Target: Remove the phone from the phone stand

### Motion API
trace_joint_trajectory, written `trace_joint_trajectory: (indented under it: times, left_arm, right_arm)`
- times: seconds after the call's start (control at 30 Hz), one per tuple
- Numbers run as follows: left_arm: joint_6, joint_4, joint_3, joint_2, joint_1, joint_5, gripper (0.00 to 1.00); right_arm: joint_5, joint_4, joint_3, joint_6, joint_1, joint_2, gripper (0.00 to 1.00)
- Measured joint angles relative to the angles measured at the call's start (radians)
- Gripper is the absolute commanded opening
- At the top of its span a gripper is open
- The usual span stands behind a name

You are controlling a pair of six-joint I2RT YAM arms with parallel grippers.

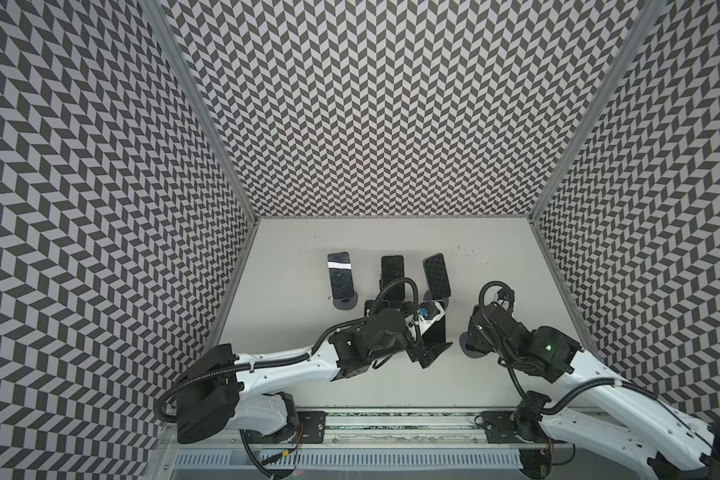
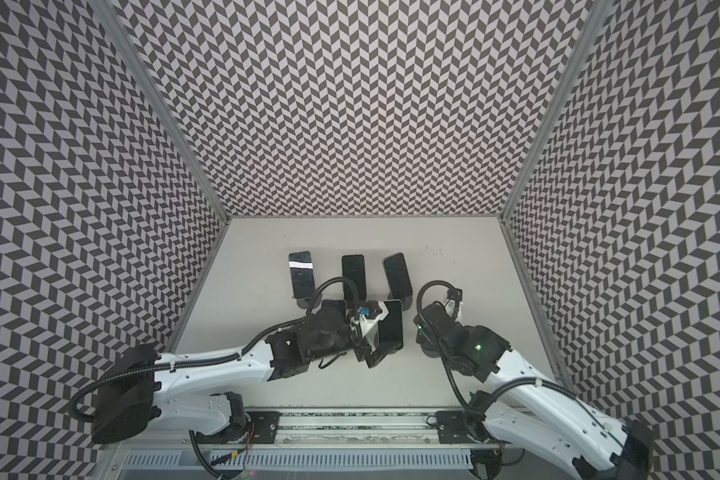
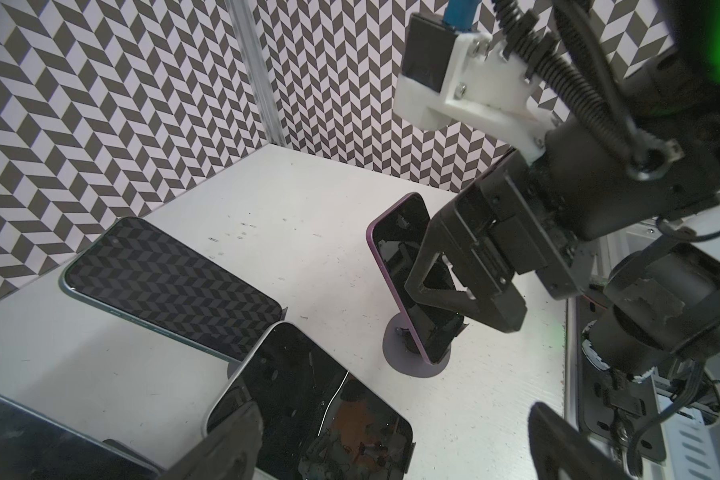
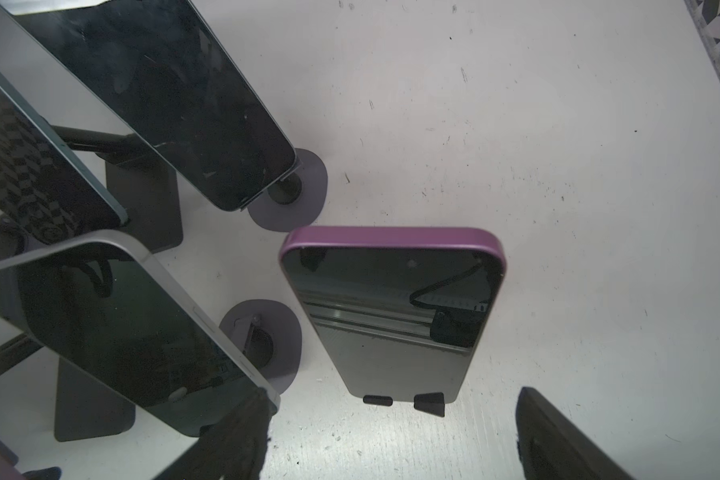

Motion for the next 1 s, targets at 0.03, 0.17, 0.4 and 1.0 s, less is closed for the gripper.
trace_joint_trajectory:
  times: [0.03,0.17,0.4,1.0]
  left_arm:
    - [0.0,0.0,0.0,0.0,0.0,-0.004,1.0]
    - [0.0,-0.001,0.0,0.0,0.0,-0.015,1.0]
    - [0.0,-0.001,0.0,-0.001,-0.002,-0.024,1.0]
    - [0.027,-0.005,0.0,-0.011,-0.002,-0.042,1.0]
  right_arm:
    - [0.002,0.006,0.0,0.0,-0.002,0.007,0.91]
    - [0.016,0.018,0.0,0.004,-0.006,0.031,0.9]
    - [0.025,0.057,-0.001,0.005,-0.032,0.059,0.89]
    - [-0.108,0.224,-0.08,-0.128,-0.2,0.063,0.86]
